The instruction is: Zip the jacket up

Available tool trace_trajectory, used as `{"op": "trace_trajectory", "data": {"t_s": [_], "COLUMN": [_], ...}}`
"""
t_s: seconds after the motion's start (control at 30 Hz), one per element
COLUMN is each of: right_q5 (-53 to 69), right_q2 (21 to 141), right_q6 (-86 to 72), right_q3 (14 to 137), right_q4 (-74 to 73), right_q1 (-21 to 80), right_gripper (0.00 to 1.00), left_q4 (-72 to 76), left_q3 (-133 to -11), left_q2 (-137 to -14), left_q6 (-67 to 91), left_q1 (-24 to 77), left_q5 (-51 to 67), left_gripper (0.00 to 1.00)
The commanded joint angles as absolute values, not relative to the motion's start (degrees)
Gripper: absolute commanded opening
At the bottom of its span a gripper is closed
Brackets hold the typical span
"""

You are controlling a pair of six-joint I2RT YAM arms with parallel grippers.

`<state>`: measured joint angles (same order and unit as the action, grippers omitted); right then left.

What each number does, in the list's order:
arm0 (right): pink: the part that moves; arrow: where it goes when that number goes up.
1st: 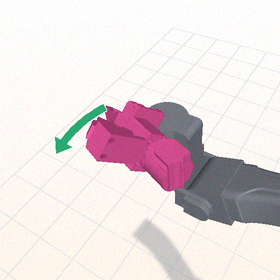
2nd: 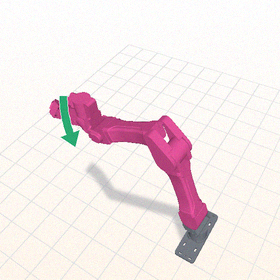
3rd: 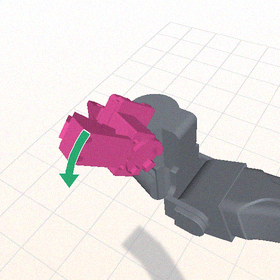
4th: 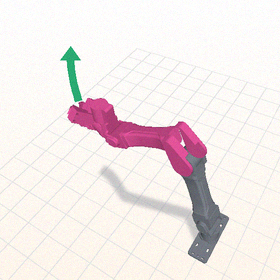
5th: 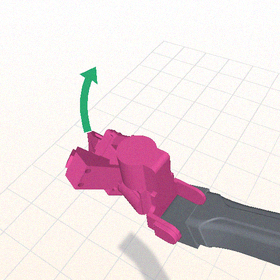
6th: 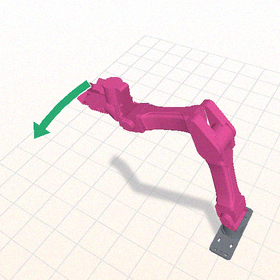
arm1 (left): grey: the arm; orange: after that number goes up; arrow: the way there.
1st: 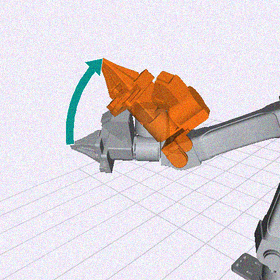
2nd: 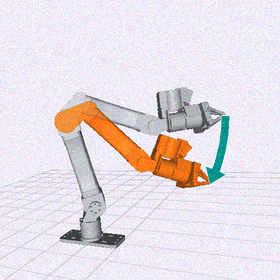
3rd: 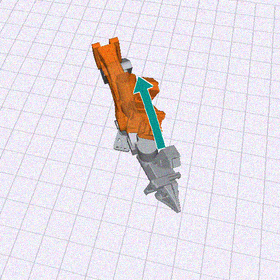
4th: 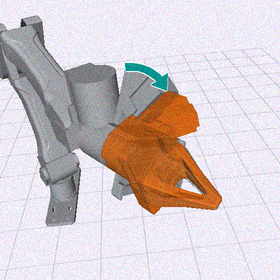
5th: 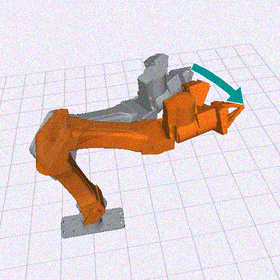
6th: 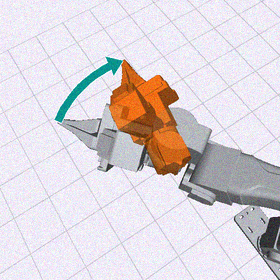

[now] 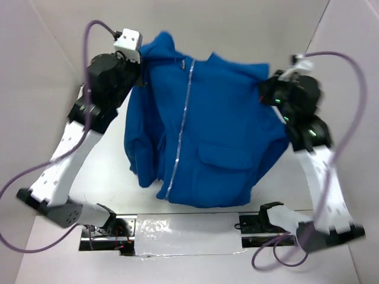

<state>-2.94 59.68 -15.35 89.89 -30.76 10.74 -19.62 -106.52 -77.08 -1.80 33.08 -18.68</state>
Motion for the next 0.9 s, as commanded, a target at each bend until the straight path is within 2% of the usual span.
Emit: {"op": "trace_trajectory", "data": {"t_s": [0.0,0.07,0.1,0.13,0.17,0.23,0.47,0.57,0.7,0.87], "right_q5": [1.74,1.84,1.32,1.06,1.05,1.05,8.25,6.07,2.37,4.83], "right_q2": [67.93,73.02,74.95,78.54,80.23,83.39,80.6,77.35,72.7,69.62], "right_q6": [-18.54,-19.07,-19.16,-19.42,-19.42,-19.95,-20.31,-18.99,-18.81,-16.79], "right_q3": [78.54,73.94,73.31,72.95,73.38,74.35,76.99,78.22,76.47,74.45], "right_q4": [-24.11,-22.42,-21.54,-21.45,-21.71,-22.24,-23.81,-26.97,-25.23,-21.28], "right_q1": [8.97,8.7,8.18,7.83,7.3,6.6,2.38,2.02,1.85,1.85], "right_gripper": [0.05,0.21,0.5,0.65,0.87,1.0,1.0,1.0,1.0,1.0], "left_q4": [-28.04,-27.68,-28.29,-29.34,-30.49,-32.69,-45.49,-50.34,-49.05,-49.56], "left_q3": [-99.26,-93.2,-92.38,-92.03,-92.8,-95.61,-100.19,-101.07,-101.87,-106.07], "left_q2": [-82.6,-87.17,-89.1,-92.86,-94.47,-98.77,-100.46,-96.52,-88.09,-86.22], "left_q6": [15.88,17.83,19.32,19.6,21.34,23.02,29.08,31.28,31.11,31.11], "left_q1": [20.24,17.32,16.71,15.74,15.38,14.33,13.27,13.71,14.76,15.47], "left_q5": [-7.48,-4.94,-3.36,-1.43,0.94,2.63,4.74,6.67,15.72,18.37], "left_gripper": [0.0,0.36,0.53,0.99,0.99,0.99,0.99,0.99,0.99,0.99]}}
